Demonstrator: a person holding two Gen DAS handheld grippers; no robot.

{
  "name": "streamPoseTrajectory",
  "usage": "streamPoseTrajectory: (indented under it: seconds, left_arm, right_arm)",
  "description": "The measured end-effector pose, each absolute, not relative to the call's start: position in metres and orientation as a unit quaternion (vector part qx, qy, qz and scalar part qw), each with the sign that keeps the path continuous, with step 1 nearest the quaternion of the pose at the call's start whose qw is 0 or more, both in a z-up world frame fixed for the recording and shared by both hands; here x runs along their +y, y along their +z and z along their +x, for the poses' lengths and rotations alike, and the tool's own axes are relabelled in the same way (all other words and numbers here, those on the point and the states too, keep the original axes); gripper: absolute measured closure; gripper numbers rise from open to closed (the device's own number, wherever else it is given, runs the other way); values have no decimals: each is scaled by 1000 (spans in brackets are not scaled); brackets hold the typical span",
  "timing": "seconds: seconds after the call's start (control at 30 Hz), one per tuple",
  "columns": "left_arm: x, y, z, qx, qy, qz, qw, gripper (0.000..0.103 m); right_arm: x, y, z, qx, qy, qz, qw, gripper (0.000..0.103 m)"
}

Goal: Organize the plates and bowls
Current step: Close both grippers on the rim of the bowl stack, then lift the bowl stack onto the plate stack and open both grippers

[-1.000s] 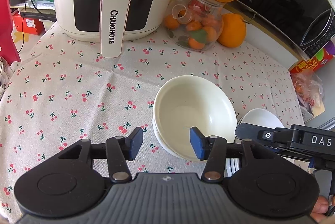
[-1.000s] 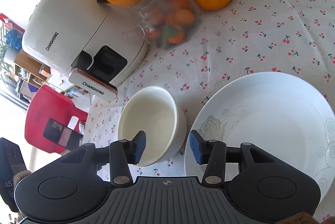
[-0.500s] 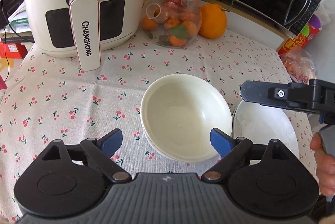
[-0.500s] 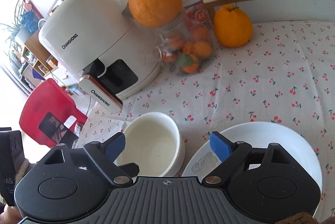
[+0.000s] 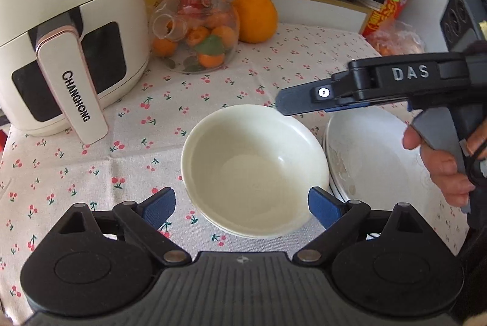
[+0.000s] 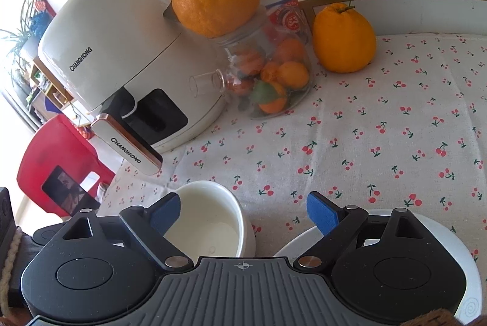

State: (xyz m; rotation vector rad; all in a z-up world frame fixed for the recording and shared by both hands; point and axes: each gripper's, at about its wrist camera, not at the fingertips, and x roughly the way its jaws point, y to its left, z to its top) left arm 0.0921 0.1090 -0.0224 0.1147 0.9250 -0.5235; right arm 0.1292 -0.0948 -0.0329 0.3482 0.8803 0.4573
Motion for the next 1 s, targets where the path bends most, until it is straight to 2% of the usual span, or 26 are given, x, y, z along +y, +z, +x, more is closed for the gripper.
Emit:
streamPoseTrajectory:
  seconds: [0.37,0.43,0.6,0.77,0.8,1.0]
  left_arm:
    - [96,-35,86,458,-265,125,839,9]
    - [94,-39,86,459,-264,134,837,10]
    - [86,-48,87,461,-256,165,834,16]
    - [84,-50,88,457,-247,180,835,23]
    - [85,-50,88,457,-245,180,836,26]
    - [88,-48,89,457,-246,170,837,26]
  right_arm:
    - [-78,-42,133,445,230,186,846,13]
    - [-76,-44,134,444,223,175,850,19]
    - [-72,-51,138,453,219,177,846,40]
    - [-68,-57,139,463,220,177,840,54]
    - [-67,-58,139,465,222,175,839,56]
    - [-64,-56,137,459,219,162,845,61]
